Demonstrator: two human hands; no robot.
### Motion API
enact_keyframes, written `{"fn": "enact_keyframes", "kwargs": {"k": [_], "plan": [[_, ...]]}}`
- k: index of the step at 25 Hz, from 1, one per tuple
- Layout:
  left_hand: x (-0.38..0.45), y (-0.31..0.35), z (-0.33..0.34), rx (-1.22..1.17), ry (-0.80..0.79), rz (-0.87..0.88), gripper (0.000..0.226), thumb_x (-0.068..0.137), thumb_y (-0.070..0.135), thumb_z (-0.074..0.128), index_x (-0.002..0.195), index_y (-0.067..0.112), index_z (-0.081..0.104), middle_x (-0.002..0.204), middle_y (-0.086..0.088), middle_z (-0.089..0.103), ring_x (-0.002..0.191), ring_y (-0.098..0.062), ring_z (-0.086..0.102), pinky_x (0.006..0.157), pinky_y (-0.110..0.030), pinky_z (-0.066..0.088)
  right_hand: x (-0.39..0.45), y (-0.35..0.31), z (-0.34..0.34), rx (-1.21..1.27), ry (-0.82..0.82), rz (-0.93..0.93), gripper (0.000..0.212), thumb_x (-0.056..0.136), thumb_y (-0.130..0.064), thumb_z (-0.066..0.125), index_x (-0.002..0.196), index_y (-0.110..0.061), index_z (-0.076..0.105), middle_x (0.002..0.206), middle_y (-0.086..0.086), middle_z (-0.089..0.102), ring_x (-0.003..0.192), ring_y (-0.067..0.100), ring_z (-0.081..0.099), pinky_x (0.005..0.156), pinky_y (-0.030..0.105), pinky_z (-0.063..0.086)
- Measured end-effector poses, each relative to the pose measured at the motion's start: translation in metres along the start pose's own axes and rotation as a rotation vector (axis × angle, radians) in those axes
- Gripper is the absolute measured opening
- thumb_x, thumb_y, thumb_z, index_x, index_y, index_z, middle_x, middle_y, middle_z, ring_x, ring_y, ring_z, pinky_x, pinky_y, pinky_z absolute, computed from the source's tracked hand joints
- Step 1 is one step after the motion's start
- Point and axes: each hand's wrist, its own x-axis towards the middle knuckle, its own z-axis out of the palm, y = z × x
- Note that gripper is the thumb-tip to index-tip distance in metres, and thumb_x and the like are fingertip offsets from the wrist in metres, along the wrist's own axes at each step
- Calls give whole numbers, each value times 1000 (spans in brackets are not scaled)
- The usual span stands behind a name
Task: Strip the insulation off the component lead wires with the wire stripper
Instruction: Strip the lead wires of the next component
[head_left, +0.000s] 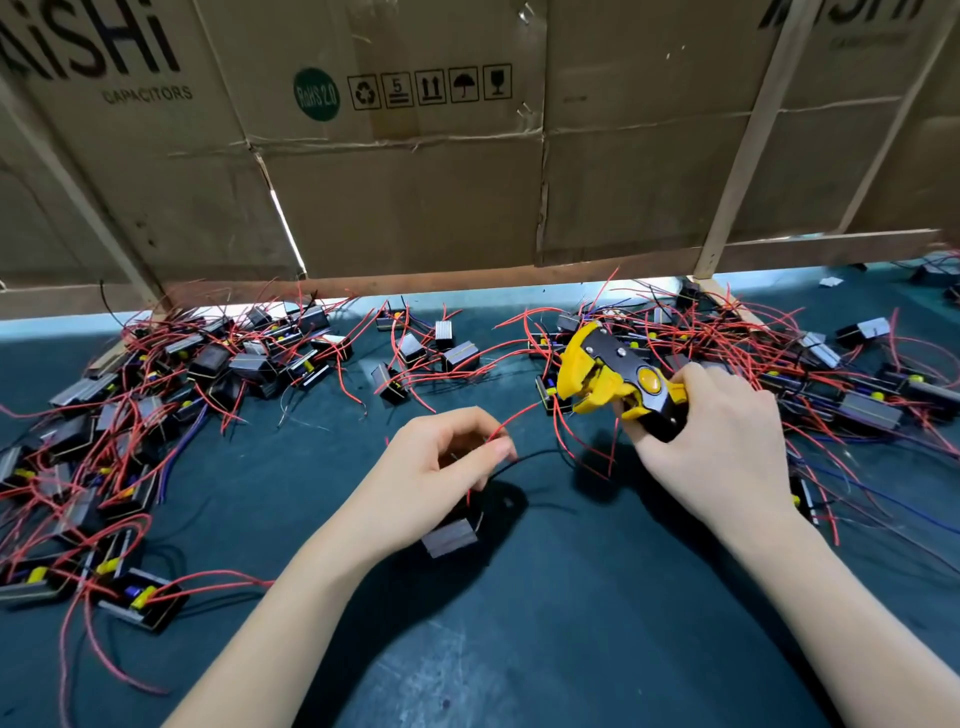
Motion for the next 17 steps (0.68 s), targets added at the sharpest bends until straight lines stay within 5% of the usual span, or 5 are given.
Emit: {"fn": "enact_keyframes", "kwargs": {"k": [6,17], "plan": [[-3,4,0,47,-43,24,34,97,41,45,78,21,66,55,1,55,55,-14,44,56,-24,36,-4,-2,4,-169,22,-5,51,66,-43,81,79,-3,53,77,19,59,77,38,55,71,43,36],[-3,3,9,26,-34,-25,41,93,35,47,62,12,61,45,2,51,45,-12,44,55,-20,39,-7,-13,3,-147,40,-110,47,61,-41,83,71,-8,51,68,12,57,68,35,56,67,39,35]]}}
